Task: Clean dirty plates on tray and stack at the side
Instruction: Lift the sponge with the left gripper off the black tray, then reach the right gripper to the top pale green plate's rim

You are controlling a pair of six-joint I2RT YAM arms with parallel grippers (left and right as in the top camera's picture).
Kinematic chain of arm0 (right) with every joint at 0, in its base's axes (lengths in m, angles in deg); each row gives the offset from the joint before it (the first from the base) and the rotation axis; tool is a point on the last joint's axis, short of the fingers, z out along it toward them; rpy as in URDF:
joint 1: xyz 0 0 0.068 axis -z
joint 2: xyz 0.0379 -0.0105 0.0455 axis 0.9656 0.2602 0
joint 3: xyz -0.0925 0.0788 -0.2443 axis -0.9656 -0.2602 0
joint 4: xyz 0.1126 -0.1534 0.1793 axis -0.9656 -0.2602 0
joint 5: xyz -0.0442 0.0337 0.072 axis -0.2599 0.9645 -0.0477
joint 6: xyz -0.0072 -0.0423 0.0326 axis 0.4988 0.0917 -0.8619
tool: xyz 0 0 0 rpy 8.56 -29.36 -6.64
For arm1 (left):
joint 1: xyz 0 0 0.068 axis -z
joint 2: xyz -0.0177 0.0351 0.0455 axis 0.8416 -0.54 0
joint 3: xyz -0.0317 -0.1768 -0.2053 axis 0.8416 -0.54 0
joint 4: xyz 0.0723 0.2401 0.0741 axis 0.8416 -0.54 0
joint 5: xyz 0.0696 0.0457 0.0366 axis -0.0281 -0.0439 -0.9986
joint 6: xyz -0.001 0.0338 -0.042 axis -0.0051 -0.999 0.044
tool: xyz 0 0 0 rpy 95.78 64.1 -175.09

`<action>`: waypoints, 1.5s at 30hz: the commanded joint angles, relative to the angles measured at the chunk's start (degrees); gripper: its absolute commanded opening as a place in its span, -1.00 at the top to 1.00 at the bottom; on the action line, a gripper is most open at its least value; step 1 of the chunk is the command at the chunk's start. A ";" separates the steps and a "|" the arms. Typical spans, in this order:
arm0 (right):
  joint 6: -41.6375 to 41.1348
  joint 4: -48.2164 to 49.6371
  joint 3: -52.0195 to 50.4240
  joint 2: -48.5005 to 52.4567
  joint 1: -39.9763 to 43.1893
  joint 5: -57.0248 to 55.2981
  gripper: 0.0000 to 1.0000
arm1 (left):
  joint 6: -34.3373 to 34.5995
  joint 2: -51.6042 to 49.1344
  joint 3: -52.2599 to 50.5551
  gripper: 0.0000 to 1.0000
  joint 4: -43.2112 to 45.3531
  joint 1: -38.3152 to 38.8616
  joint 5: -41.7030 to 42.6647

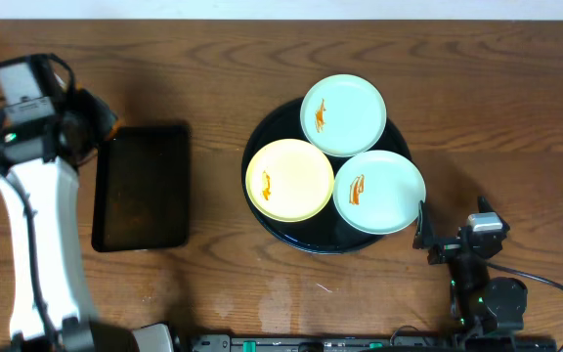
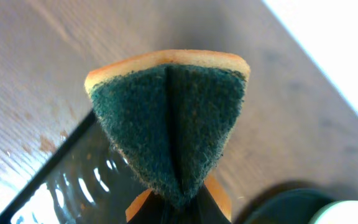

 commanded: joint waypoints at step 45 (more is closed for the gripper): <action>0.04 -39.17 90.05 96.98 -18.45 -5.88 -0.84 | -4.31 -0.92 -1.79 0.85 2.58 0.15 7.69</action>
